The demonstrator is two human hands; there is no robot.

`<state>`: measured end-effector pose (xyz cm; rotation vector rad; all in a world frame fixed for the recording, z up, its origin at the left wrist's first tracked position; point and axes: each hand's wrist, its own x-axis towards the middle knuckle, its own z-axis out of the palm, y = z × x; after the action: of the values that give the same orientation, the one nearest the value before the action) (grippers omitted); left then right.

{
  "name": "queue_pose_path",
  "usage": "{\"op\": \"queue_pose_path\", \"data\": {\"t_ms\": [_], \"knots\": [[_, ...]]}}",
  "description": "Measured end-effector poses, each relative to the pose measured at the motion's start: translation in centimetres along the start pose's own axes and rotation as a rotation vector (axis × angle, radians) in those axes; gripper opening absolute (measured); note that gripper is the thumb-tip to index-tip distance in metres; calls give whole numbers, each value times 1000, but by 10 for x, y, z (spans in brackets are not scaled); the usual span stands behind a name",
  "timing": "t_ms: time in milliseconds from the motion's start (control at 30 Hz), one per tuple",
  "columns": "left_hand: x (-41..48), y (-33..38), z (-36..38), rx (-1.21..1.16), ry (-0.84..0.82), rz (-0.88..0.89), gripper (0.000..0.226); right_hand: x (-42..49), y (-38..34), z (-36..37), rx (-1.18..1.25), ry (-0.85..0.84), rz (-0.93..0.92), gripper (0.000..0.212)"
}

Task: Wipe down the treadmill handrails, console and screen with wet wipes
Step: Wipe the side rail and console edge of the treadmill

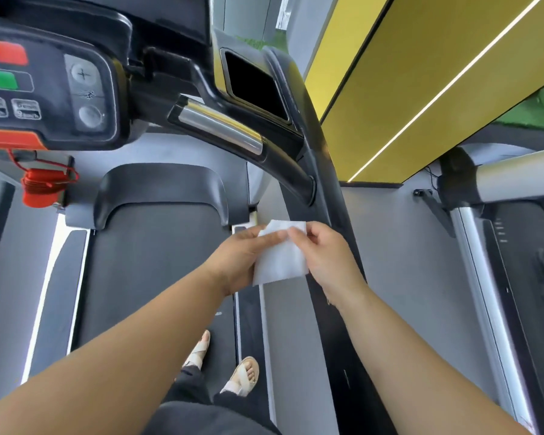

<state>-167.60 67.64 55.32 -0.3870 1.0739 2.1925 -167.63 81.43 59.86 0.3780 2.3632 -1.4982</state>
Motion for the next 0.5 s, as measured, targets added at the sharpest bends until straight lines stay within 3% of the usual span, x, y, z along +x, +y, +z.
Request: {"op": "queue_pose_path", "data": {"t_ms": [67, 133, 200, 233, 333, 500], "knots": [[7, -5, 4, -8, 176, 63, 33, 7, 1, -14, -205, 102, -135, 14], [16, -4, 8, 215, 438, 119, 19, 18, 3, -31, -425, 208, -280, 22], [28, -2, 8, 463, 681, 173, 13, 32, 9, -45, -528, 209, -290, 39], [35, 0, 10, 515, 723, 192, 15, 38, 14, -50, -550, 168, -246, 49], [59, -4, 24, 591, 702, 234, 30, 51, 26, -58, -579, 85, -161, 64], [79, -51, 61, 440, 485, 202, 38, 54, 39, -56, -540, 93, -168, 61]]}}
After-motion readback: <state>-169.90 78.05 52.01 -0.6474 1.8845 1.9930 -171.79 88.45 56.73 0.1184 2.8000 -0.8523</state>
